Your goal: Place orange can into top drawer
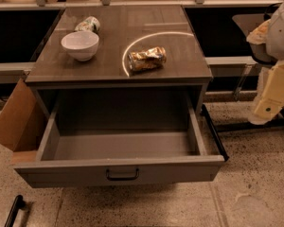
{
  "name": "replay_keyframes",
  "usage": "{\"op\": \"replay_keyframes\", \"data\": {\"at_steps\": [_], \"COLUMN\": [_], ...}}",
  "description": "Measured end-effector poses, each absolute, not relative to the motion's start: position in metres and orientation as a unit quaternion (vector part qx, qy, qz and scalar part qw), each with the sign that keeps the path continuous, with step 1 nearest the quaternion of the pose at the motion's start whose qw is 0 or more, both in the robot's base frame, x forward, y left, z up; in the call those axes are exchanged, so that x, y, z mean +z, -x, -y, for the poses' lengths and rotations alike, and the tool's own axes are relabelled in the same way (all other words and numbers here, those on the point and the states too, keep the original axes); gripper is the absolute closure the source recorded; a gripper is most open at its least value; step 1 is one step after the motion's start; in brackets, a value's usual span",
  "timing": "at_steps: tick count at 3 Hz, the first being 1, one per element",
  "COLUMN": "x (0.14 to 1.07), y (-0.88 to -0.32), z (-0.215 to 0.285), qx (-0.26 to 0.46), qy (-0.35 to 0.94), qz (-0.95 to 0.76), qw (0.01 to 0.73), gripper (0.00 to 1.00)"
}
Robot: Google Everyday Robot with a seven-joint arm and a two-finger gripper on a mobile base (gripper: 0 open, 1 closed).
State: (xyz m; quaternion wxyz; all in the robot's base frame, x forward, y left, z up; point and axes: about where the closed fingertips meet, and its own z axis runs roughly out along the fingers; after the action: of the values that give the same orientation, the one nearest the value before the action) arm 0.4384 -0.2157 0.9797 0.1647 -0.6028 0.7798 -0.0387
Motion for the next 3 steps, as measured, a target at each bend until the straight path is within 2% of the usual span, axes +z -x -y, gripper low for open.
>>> {"op": "replay_keyframes", "data": {"at_steps": [1,2,3], "x": [0.98,0.973,0.961], "y": [-0.438,-0.461,-0.514], "z": [0.216,0.21,0.191], "qx": [-0.039,-0.013,0.021], "qy": [0.603,0.617,0.65], "qz": [-0.78,-0.765,-0.729], "qw": [0.165,0.181,0.215], "gripper": [0.0,0.0,0.0]}}
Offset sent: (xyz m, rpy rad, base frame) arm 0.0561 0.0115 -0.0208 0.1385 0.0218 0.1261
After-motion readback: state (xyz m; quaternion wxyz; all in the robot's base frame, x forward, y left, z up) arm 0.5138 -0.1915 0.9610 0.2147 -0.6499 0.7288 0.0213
